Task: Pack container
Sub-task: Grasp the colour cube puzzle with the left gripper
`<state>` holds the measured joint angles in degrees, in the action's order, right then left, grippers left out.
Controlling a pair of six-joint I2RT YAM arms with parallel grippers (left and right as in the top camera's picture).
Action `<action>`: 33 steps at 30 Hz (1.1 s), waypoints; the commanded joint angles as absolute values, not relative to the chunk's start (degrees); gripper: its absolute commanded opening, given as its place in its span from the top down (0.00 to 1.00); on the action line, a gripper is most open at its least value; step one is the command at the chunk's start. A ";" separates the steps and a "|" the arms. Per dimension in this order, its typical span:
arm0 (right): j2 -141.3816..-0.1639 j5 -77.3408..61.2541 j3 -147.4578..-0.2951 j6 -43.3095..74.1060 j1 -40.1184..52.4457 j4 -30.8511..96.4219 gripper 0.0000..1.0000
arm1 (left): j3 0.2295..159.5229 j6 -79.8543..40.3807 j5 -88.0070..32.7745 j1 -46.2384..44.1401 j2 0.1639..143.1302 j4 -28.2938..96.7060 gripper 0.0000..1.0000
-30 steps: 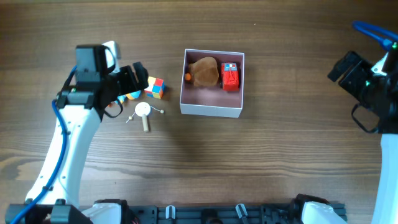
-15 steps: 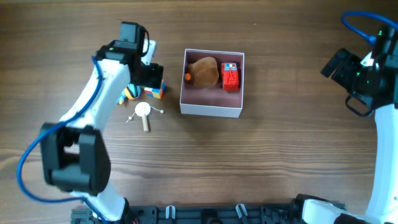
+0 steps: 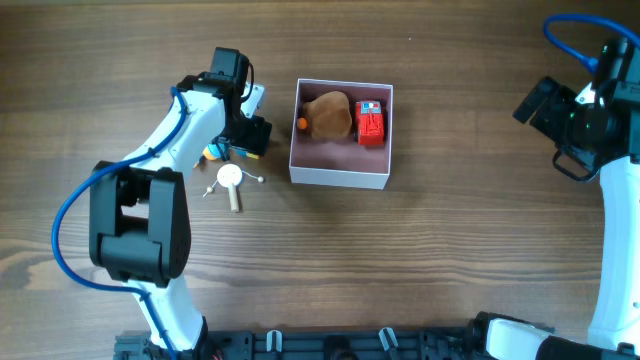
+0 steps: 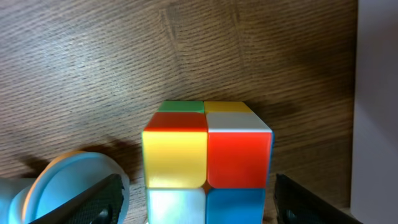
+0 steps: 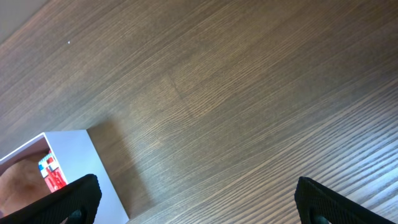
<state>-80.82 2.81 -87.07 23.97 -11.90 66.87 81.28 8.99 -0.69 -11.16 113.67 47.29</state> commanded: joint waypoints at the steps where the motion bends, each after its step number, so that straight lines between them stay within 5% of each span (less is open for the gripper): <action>1: -81.23 3.16 -86.65 24.03 -12.08 66.70 0.00 | 81.76 10.31 -0.36 -11.35 114.78 46.50 0.23; 7: -81.23 3.16 -86.65 24.01 -12.08 66.70 0.00 | 81.76 10.31 -0.36 -11.35 115.61 45.58 0.42; 15: -81.23 3.16 -86.65 24.03 -12.08 66.70 0.00 | 81.76 10.31 -0.36 -11.42 116.29 45.47 0.43; 27: -81.23 3.16 -86.65 24.01 -12.08 66.70 0.00 | 82.72 10.04 -0.36 -11.53 112.66 48.10 0.65; 33: -81.23 3.16 -86.65 24.03 -12.08 66.70 0.00 | 90.15 6.74 -0.34 -13.28 107.53 56.18 0.66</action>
